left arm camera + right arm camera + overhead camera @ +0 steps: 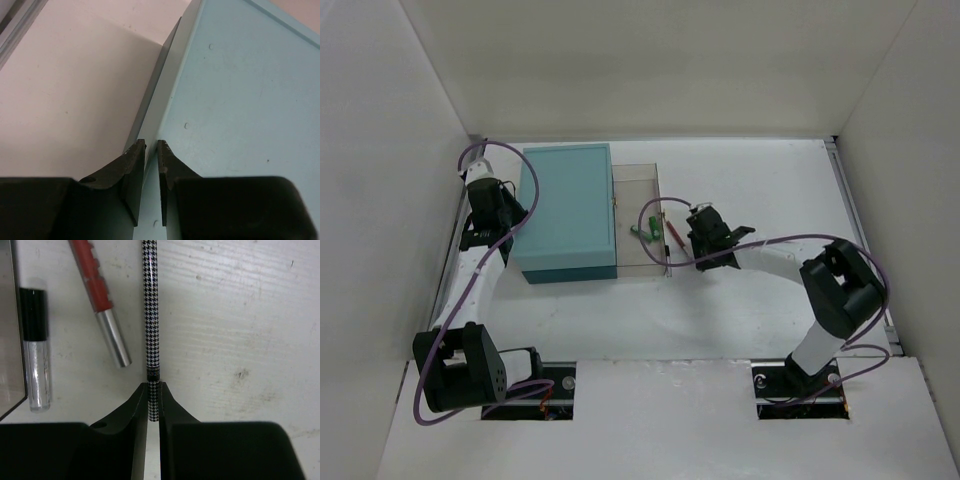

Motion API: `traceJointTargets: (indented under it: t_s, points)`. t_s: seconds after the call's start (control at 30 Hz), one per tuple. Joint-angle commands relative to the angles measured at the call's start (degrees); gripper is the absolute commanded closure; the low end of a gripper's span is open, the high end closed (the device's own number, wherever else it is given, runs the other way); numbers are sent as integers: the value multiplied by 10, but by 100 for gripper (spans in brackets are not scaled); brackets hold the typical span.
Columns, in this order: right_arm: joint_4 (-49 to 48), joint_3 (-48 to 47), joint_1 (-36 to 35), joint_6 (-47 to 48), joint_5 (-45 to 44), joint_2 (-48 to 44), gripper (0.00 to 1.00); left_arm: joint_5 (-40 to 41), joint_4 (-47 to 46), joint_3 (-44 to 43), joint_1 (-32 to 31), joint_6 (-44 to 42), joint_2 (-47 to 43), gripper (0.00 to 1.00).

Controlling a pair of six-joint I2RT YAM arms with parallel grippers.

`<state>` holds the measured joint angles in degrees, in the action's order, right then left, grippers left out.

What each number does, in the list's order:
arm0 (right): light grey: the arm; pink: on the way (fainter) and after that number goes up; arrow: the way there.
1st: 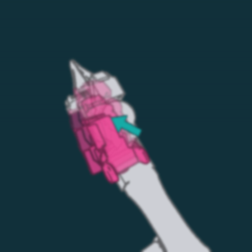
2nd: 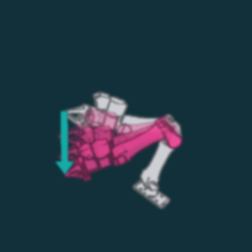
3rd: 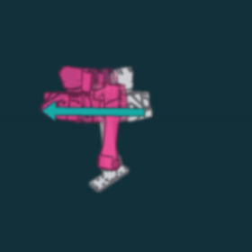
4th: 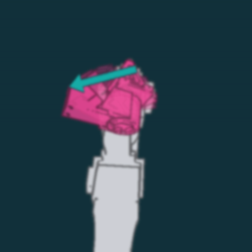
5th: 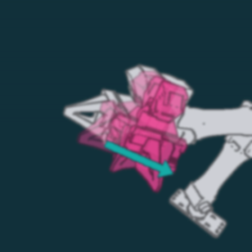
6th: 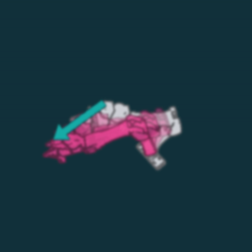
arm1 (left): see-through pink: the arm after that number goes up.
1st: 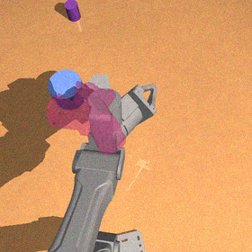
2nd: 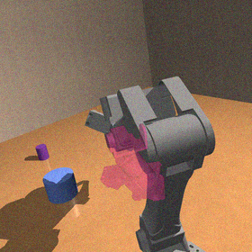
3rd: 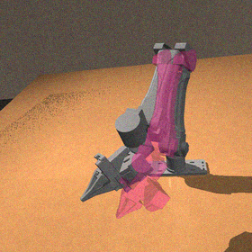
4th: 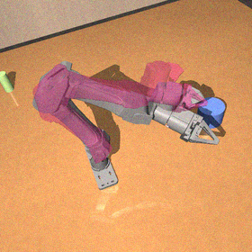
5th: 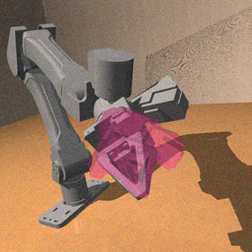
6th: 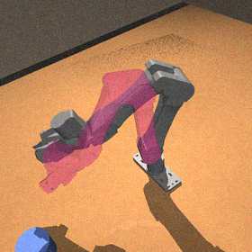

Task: Organize the makeup

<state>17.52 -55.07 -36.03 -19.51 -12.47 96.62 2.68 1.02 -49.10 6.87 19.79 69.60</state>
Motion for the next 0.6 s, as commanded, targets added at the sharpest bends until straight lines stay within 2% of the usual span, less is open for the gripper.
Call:
traceJointTargets:
  t_s: [0.0, 0.1, 0.3, 0.47, 0.57]
  points:
    - [18, 8, -15, -17, -17, -49, 90, 3, 58, 18, 2, -16, 19, 87]
    - [27, 3, -22, -21, -22, -86, 94, 3, 58, 20, 4, -16, 21, 89]
    - [33, -38, -29, -21, -32, -149, 98, 0, 54, 24, 7, -20, 21, 89]
    - [26, -122, -50, -3, -20, -130, 98, 0, 53, 21, 7, -20, 26, 89]
    - [12, -167, -72, -1, 5, -87, 98, 0, 53, 23, 4, -20, 22, 89]
